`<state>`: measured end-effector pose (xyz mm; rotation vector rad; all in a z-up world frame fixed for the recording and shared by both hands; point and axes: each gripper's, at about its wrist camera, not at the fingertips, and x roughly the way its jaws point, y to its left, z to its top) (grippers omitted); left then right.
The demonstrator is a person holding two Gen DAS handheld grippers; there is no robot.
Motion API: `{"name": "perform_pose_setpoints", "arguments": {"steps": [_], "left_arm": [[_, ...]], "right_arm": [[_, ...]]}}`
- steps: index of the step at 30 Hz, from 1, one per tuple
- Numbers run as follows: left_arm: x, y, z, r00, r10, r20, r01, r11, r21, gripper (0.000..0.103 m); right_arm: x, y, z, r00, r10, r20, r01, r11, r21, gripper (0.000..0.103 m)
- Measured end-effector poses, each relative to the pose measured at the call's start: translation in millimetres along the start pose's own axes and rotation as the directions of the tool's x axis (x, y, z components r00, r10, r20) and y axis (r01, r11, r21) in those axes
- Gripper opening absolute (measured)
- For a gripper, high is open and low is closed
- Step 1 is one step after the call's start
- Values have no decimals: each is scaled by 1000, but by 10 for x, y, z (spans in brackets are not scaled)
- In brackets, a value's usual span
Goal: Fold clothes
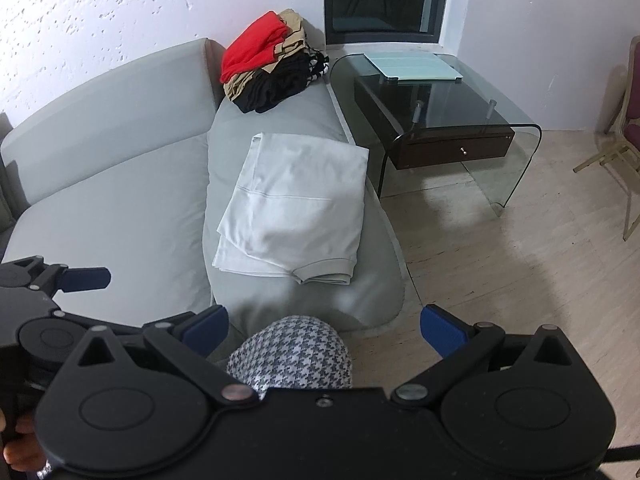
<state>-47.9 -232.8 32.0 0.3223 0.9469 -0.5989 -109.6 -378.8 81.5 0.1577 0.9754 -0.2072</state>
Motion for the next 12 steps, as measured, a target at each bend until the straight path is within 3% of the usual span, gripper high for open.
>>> {"name": "perform_pose_setpoints", "arguments": {"steps": [12], "left_arm": [[31,-15,15,1000,-1,16,1,1000,10,95]], "right_arm": [[20,-35,6,1000,5,-2,-5,1000,10,103]]}}
